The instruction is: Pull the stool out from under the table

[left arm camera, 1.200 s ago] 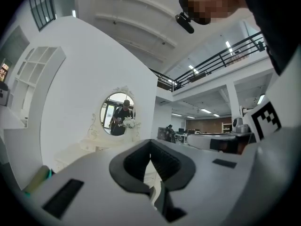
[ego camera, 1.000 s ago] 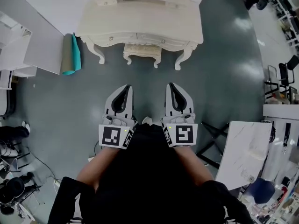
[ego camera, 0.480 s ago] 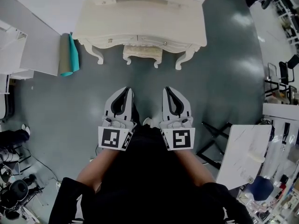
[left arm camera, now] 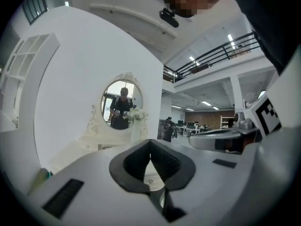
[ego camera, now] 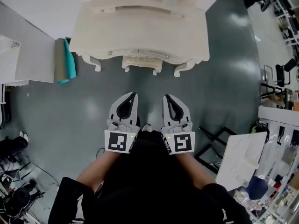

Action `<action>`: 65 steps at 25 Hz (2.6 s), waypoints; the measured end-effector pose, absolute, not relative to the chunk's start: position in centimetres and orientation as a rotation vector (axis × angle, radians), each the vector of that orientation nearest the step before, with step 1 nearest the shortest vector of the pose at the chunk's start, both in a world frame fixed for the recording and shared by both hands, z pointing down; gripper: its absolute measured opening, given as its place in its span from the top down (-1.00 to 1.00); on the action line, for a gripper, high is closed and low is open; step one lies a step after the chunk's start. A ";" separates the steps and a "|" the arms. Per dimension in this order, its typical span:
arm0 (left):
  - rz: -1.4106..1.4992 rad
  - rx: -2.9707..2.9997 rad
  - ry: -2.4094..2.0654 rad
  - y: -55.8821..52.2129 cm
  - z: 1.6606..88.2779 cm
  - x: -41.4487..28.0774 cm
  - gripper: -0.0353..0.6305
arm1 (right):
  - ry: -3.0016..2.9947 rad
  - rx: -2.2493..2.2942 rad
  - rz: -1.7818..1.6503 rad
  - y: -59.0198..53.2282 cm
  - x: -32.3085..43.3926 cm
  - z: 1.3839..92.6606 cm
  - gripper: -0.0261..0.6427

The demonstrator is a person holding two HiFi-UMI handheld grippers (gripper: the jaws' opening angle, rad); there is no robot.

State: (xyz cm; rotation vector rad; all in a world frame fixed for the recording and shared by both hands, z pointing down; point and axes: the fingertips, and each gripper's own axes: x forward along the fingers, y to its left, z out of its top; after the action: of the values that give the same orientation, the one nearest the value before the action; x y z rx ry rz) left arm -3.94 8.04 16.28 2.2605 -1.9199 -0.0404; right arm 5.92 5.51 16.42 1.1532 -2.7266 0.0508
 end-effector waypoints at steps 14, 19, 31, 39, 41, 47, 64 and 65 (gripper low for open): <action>-0.052 2.278 -1.895 -0.2 17.4 -14.1 0.85 | -2.695 1.318 0.071 -4.4 1.0 15.4 0.87; -0.039 2.285 -1.865 -1.7 18.5 -16.3 0.85 | -2.632 1.400 0.078 -6.5 1.4 16.6 0.87; 0.045 2.157 -1.855 -5.0 22.6 -16.8 0.85 | -2.646 1.346 0.187 -9.1 1.0 20.3 0.86; 0.129 2.064 -1.919 -7.6 25.0 -15.4 0.85 | -2.630 1.322 0.248 -13.5 2.7 22.8 0.86; 0.156 2.038 -1.952 -8.6 25.8 -15.3 0.85 | -2.610 1.330 0.299 -14.7 3.4 24.2 0.86; 0.148 1.977 -1.979 -9.6 28.7 -15.9 0.85 | -2.593 1.224 0.258 -16.3 4.2 27.3 0.86; 0.183 2.045 -1.843 -10.4 43.1 -16.4 0.85 | -2.540 1.172 0.325 -15.2 -0.4 44.5 0.86; 0.189 2.054 -1.851 -10.6 44.0 -16.4 0.85 | -2.535 1.167 0.333 -15.2 -0.5 45.9 0.86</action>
State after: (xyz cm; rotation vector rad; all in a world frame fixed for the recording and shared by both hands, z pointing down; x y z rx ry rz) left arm -16.39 -10.57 44.02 2.0538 -1.8510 0.1890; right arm -0.54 -15.17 45.87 1.1670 -2.5352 0.3333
